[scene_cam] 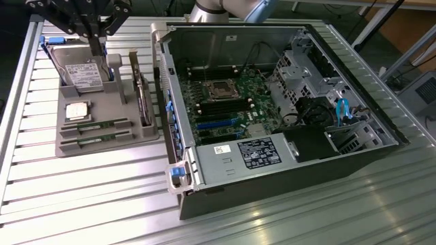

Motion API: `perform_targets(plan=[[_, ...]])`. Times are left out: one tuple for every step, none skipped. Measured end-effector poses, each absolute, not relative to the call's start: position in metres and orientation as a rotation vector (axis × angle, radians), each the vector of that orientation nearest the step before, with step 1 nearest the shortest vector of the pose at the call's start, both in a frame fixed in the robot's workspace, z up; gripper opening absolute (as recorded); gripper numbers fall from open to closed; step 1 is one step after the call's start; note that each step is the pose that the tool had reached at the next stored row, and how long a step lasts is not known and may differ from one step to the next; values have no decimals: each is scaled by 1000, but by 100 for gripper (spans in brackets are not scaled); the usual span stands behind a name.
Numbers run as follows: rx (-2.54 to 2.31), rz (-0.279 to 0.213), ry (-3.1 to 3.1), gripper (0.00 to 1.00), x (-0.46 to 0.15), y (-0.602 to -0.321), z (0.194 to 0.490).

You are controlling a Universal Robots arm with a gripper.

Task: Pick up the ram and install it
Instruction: 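Reach for the ram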

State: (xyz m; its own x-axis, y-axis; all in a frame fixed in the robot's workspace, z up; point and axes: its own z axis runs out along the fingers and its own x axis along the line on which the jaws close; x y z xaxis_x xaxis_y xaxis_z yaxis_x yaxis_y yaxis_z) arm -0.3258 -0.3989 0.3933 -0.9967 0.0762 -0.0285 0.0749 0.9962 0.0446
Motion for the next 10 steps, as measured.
perform_targets(plan=[[118,68,3108,10,-335,-399,393],[118,68,3108,10,-340,-399,393],[118,68,3108,10,-341,-399,393],[118,68,3108,10,-341,-399,393],[118,68,3108,10,-341,-401,393],[118,68,3108,10,-341,-404,393],[118,68,3108,10,-341,-408,393],[118,68,3108,10,-341,-411,393],[118,68,3108,10,-341,-415,393],[118,68,3108,10,-341,-424,393]])
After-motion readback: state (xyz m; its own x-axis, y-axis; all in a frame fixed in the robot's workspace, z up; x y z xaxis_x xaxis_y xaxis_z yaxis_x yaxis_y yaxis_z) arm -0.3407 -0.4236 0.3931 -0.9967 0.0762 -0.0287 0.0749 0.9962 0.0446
